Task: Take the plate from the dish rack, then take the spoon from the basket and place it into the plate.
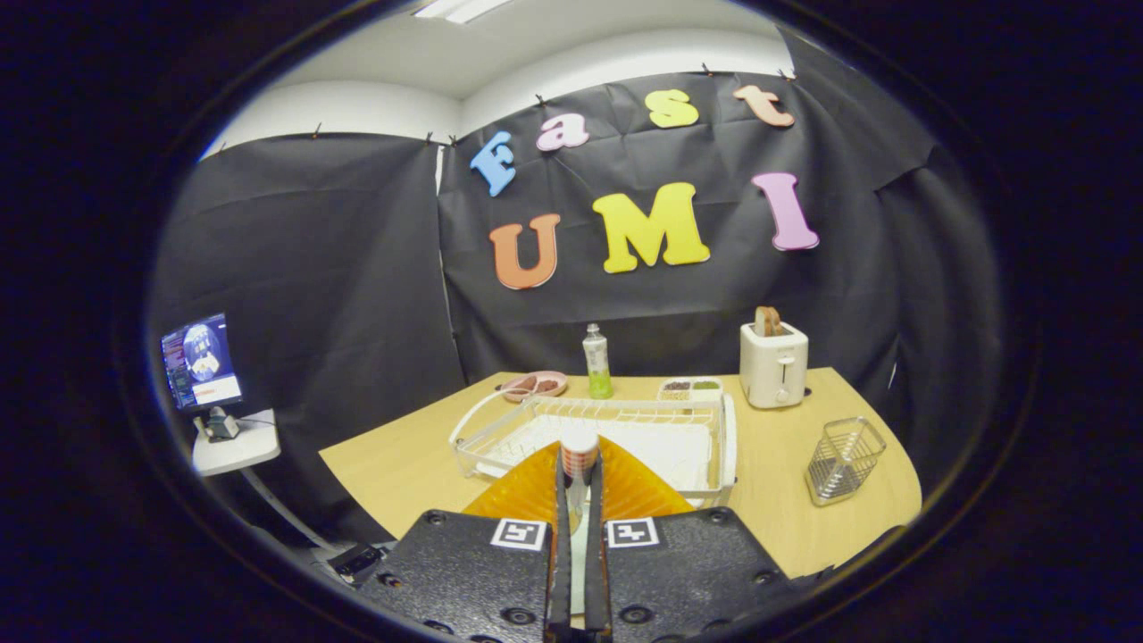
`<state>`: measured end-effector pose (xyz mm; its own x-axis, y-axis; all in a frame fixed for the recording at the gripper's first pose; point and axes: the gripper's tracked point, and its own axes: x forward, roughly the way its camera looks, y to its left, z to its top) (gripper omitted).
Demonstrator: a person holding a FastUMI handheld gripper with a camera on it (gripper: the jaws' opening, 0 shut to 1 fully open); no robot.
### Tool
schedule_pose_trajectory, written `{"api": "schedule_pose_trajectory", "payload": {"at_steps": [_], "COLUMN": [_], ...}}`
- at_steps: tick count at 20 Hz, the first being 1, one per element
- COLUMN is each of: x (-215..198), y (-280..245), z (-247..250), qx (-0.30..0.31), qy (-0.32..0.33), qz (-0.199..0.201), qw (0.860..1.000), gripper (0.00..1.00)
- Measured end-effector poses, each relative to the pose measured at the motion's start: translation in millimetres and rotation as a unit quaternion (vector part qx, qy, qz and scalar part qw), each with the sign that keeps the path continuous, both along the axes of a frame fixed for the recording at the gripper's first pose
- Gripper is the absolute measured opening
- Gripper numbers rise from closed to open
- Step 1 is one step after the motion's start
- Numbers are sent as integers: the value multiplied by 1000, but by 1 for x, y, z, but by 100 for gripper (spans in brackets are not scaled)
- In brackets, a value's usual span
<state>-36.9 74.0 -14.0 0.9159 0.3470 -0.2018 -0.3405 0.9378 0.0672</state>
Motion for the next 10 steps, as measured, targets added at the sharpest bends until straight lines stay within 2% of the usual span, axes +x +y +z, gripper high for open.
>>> {"api": "schedule_pose_trajectory", "payload": {"at_steps": [10], "x": [11], "y": [44], "z": [-49], "qx": [-6], "qy": [58], "qz": [25], "qw": [998], "gripper": [12]}}
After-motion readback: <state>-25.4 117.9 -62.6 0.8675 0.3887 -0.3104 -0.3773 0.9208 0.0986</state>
